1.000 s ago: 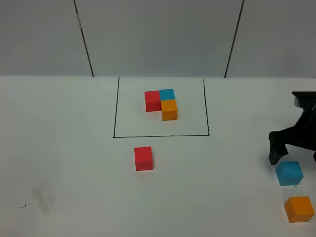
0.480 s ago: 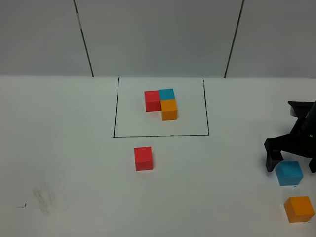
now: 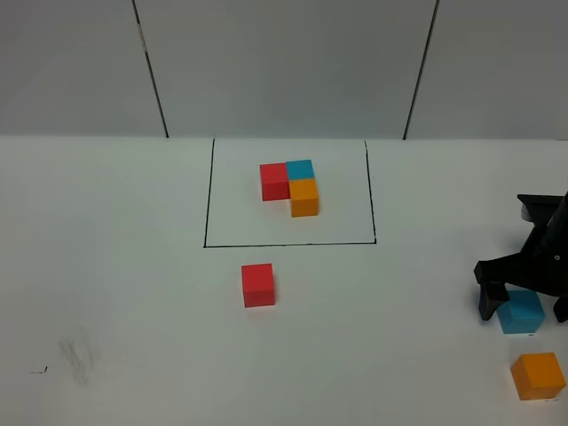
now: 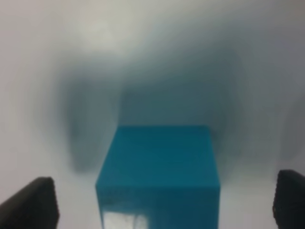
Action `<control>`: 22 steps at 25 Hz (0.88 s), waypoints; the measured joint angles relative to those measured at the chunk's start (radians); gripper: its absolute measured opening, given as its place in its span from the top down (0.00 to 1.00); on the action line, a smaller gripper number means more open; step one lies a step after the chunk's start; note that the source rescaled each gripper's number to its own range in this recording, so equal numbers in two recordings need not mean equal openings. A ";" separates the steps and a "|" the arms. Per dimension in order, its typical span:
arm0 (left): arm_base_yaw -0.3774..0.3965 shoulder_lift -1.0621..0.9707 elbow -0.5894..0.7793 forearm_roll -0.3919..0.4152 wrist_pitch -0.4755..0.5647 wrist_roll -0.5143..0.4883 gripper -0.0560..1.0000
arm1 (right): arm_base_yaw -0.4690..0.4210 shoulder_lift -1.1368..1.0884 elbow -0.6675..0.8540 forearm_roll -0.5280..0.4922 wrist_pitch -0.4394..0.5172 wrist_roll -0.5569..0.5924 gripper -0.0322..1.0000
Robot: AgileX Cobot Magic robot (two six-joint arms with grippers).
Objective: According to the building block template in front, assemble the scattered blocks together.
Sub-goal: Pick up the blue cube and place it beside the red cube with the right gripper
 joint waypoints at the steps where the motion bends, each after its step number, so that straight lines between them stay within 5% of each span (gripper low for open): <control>1: 0.000 0.000 0.000 0.000 0.000 0.000 0.05 | 0.000 0.000 0.000 0.000 -0.003 0.001 0.18; 22: 0.000 0.000 0.001 0.000 0.000 0.000 0.05 | 0.000 0.004 0.000 0.000 -0.008 0.002 0.46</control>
